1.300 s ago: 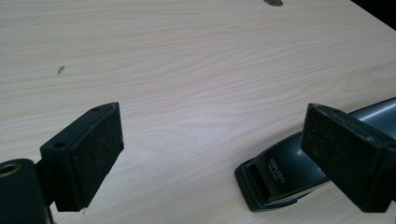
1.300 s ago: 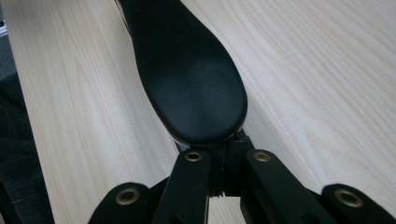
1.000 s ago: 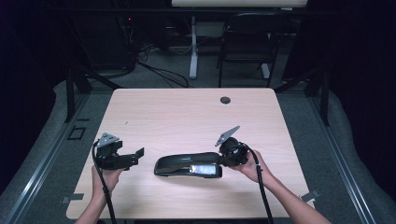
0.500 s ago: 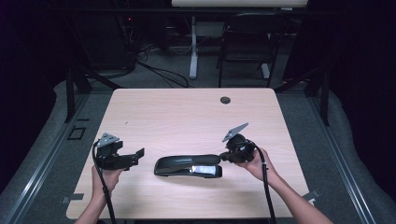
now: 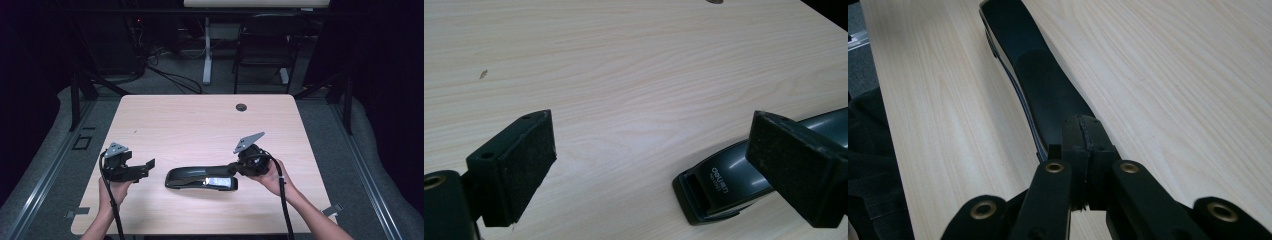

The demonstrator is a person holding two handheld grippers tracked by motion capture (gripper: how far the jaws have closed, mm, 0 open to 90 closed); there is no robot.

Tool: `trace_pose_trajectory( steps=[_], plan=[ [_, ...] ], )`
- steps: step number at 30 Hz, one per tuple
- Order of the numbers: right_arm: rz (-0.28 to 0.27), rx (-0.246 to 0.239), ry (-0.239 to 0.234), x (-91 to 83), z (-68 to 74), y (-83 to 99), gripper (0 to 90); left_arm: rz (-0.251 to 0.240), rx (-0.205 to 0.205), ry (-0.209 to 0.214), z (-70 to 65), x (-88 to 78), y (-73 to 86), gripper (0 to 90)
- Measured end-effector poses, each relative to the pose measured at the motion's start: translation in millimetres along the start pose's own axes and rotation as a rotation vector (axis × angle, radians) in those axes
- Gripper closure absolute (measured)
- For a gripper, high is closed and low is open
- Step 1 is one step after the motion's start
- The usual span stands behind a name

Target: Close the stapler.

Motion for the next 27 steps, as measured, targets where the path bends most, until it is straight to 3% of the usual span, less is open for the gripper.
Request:
trace_pose_trajectory(
  steps=[3, 7, 18, 27],
  plan=[
    [0.001, 0.009, -0.015, 0.2, -0.2, 0.2, 90.0, 0.006, 0.004, 0.002, -0.4, 0.1, 0.3, 6.1],
    [0.043, 0.007, 0.005, 8.8, -0.7, 4.5, 90.0, 0.002, 0.004, 0.003, -1.3, 0.3, -0.2, 6.1],
    [0.099, 0.017, -0.027, 24.7, -3.3, 13.4, 90.0, 0.003, 0.006, 0.004, -2.2, 0.2, -0.1, 6.1],
    [0.092, 0.031, -0.035, 24.9, -4.2, 13.8, 90.0, 0.0, 0.009, 0.006, -2.7, 0.2, -0.4, 6.1]
  ],
)
Point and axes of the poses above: each handheld gripper's, and its own axes: x roughly forward along the jaws, y roughly out of its underside, z roughly to its left, the point moved 9 cm from there along x, roughly forward along the jaws, and after that the axes turned 15 degrees about z, right-handed, at the moved point
